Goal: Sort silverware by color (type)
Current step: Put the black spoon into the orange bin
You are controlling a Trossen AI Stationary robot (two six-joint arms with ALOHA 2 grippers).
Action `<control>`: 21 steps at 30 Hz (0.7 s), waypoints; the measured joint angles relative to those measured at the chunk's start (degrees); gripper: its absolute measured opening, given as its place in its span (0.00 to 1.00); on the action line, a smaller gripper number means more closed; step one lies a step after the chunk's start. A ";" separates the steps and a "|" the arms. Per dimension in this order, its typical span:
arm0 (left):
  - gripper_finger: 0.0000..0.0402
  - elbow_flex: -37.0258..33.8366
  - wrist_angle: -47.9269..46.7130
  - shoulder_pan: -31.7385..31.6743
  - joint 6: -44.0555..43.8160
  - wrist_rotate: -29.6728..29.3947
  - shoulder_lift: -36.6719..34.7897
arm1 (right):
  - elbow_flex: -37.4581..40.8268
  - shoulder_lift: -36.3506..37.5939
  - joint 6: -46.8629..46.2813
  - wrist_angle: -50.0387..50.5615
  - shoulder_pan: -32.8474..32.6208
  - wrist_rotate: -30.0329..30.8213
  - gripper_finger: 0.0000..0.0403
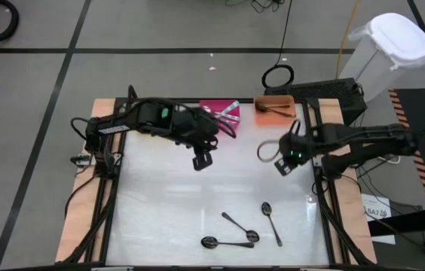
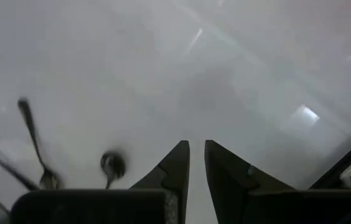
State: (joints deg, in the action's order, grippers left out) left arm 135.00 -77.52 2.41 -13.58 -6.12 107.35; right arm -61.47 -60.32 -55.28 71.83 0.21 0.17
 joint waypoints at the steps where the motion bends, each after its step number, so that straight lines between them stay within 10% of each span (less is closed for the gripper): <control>1: 0.31 -0.01 0.11 0.61 -1.26 -0.07 0.25 | 0.00 -0.49 -1.58 -0.04 -2.28 -0.01 0.11; 21: 0.31 -0.04 -0.06 10.87 -9.48 -3.43 4.78 | -0.02 -20.07 -35.91 -14.78 -35.34 2.99 0.31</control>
State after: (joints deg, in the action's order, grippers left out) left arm 134.96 -77.57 13.28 -23.05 -9.54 112.13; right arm -61.49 -80.38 -91.19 57.05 -35.13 3.17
